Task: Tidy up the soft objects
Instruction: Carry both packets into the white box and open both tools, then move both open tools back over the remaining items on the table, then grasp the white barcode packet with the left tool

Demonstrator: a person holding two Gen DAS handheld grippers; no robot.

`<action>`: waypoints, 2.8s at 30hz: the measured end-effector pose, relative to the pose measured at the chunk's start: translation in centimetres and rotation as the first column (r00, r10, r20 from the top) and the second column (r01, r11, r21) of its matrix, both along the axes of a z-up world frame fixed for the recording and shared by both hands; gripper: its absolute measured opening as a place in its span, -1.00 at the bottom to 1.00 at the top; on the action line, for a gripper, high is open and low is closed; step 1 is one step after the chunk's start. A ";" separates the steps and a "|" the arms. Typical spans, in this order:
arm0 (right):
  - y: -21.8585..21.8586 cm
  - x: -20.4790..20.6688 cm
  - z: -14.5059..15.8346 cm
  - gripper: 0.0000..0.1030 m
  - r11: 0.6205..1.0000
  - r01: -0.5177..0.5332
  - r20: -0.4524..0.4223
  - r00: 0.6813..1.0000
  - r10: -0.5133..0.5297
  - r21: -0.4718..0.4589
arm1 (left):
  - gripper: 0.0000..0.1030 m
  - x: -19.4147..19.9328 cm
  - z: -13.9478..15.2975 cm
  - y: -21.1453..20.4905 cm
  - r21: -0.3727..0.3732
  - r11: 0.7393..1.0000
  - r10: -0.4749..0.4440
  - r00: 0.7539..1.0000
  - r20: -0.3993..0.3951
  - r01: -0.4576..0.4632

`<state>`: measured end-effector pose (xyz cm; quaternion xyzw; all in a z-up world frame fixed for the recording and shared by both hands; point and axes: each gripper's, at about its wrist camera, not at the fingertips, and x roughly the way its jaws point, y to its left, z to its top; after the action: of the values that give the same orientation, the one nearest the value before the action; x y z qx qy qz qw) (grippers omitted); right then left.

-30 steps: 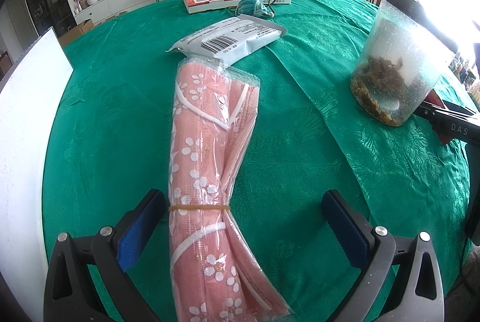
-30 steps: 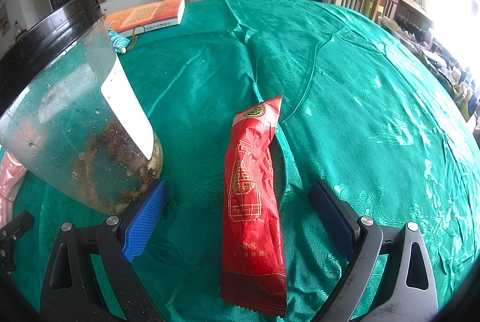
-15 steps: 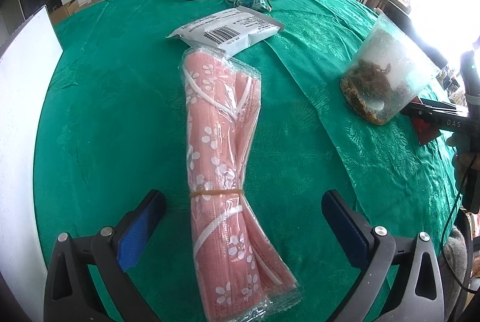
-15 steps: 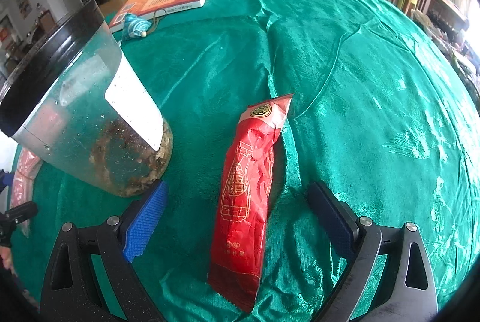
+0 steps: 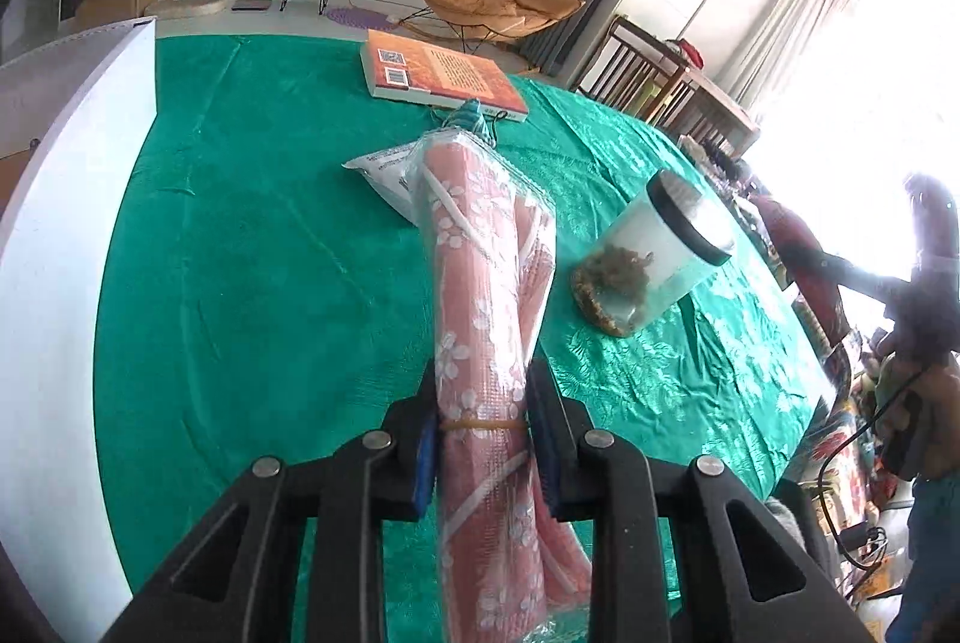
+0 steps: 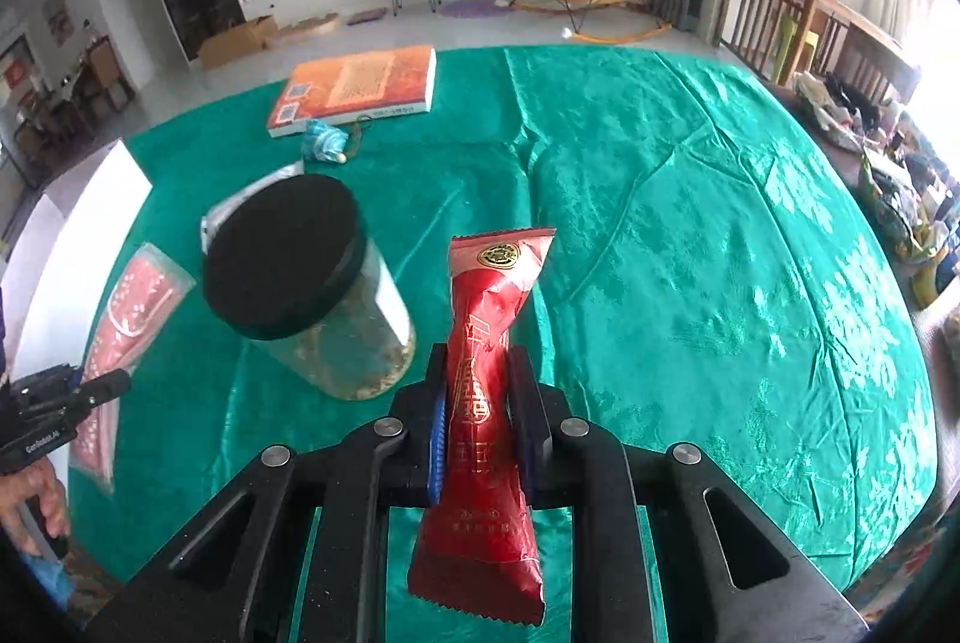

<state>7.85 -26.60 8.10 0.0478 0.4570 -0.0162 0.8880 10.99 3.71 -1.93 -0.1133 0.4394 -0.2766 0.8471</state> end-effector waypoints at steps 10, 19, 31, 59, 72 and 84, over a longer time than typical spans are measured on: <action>24.5 1.2 10.1 -0.61 0.815 -0.483 0.241 0.874 0.423 0.319 | -0.48 -6.0 9.0 19.3 0.124 0.912 0.365 0.912 0.185 -0.390; 36.5 2.2 5.4 0.62 0.661 -0.567 0.224 0.816 0.533 0.492 | 0.70 -8.1 5.4 28.8 0.216 0.705 0.666 0.736 0.124 -0.675; 15.3 -3.3 -7.8 0.63 0.994 -0.077 0.048 0.996 0.074 0.083 | 0.78 -5.0 5.8 7.3 0.076 0.980 0.174 0.980 0.091 -0.181; 8.0 -4.5 -12.8 0.70 0.976 0.210 0.044 0.977 -0.208 -0.048 | 0.81 10.8 -4.1 -9.2 0.406 0.909 -0.095 0.995 -0.016 0.093; 8.1 -4.4 -12.7 0.75 0.978 0.204 0.041 0.979 -0.202 -0.044 | 0.81 21.3 -7.6 -15.9 0.621 0.751 -0.278 0.960 -0.007 0.222; 8.1 -4.3 -12.7 0.75 0.978 0.205 0.042 0.978 -0.203 -0.041 | 0.44 19.9 -7.4 -11.0 0.422 0.906 -0.038 0.999 -0.011 0.039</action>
<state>3.52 -18.51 -4.62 0.0747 0.4325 -0.1166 0.8909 30.91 -7.26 -9.38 0.0806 0.4920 -0.1915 0.8455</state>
